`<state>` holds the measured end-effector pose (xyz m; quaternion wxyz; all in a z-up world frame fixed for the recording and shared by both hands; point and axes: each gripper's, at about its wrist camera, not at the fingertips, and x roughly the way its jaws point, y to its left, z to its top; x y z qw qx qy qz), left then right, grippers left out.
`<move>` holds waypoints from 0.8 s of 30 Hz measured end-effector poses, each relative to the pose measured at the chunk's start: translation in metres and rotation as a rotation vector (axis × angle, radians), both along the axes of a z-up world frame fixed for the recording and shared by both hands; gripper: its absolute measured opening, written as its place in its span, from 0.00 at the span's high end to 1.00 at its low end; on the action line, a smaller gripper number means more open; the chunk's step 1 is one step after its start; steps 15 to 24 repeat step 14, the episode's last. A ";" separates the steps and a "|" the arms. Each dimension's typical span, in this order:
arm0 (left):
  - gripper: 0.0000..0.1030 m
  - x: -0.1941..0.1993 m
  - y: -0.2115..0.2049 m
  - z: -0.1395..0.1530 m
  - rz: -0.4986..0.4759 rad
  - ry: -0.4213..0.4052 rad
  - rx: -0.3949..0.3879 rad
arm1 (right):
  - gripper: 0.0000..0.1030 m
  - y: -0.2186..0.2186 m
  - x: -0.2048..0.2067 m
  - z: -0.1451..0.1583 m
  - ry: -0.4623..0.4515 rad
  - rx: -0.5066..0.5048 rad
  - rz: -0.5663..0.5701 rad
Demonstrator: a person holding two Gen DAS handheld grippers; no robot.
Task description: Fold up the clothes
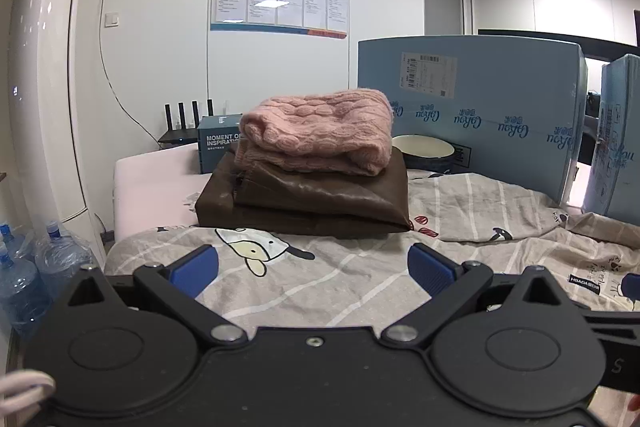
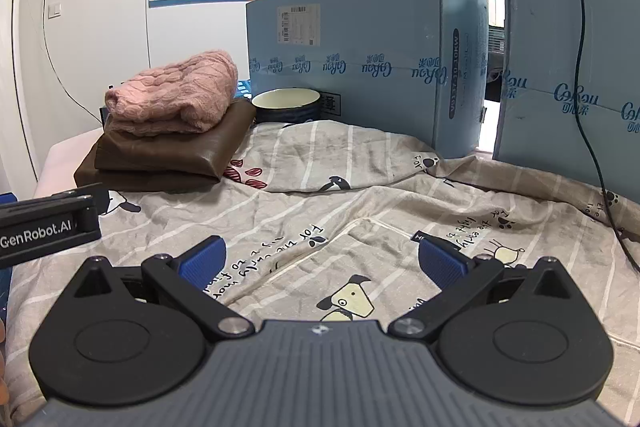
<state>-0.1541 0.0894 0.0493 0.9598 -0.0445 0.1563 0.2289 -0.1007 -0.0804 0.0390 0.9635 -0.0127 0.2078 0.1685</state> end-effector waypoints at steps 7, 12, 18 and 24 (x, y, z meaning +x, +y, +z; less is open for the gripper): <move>0.00 0.002 -0.003 0.000 -0.007 0.011 0.006 | 0.00 0.001 0.000 -0.001 0.004 -0.003 -0.001; 0.00 0.002 -0.003 0.000 -0.008 0.012 0.008 | 0.00 0.000 0.001 -0.001 0.008 -0.005 -0.001; 0.00 0.002 -0.003 0.000 -0.008 0.014 0.009 | 0.00 0.000 0.001 -0.002 0.009 -0.005 0.000; 0.00 0.002 -0.003 0.000 -0.008 0.014 0.009 | 0.00 0.000 0.001 -0.002 0.009 -0.005 0.000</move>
